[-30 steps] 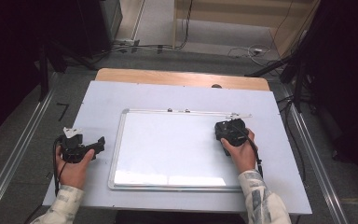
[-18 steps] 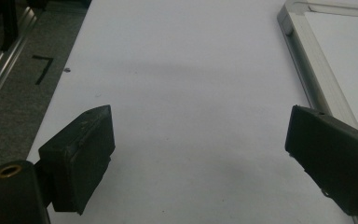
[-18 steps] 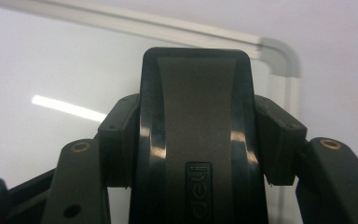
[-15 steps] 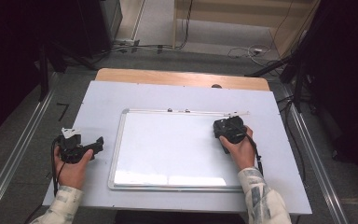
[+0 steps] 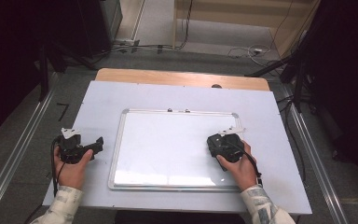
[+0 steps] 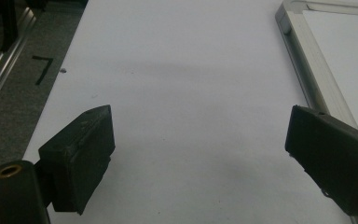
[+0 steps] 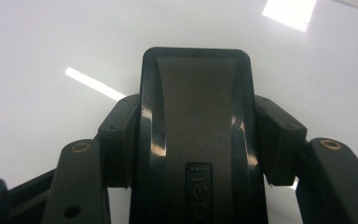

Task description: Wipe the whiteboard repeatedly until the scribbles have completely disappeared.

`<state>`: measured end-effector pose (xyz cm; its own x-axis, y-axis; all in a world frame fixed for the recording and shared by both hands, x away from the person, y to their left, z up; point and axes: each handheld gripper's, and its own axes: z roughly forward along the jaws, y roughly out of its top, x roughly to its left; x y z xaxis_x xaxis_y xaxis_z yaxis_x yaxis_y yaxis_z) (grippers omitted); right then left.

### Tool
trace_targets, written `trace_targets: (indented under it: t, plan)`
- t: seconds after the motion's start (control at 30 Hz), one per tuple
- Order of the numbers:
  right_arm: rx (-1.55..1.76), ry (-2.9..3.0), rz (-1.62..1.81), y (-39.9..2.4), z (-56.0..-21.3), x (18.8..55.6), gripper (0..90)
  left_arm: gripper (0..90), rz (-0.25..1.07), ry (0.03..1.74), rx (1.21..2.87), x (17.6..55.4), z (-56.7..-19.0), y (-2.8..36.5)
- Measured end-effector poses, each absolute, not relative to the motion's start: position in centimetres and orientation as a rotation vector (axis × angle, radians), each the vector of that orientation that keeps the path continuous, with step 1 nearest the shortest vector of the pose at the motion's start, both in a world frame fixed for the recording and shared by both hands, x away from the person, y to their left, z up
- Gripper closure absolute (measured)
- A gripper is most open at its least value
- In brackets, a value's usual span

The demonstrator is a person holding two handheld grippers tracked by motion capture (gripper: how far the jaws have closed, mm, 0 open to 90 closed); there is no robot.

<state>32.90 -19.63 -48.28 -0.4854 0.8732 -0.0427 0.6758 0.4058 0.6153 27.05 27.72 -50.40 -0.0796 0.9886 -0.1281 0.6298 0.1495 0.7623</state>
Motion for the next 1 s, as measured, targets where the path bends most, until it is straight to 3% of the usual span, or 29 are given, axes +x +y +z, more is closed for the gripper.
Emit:
trace_targets:
  t: [0.6, 1.0]
  plan:
    - [1.507, 2.028, 0.962, -24.6, -43.1, 32.4, 38.5, 8.9, 0.714, 1.789, 1.552, 27.1, -50.5, 27.8]
    - [1.532, 2.010, 0.892, -24.2, -43.9, 33.6, 38.5, 8.8, 0.716, 1.792, 1.551, 27.1, -50.5, 27.7]
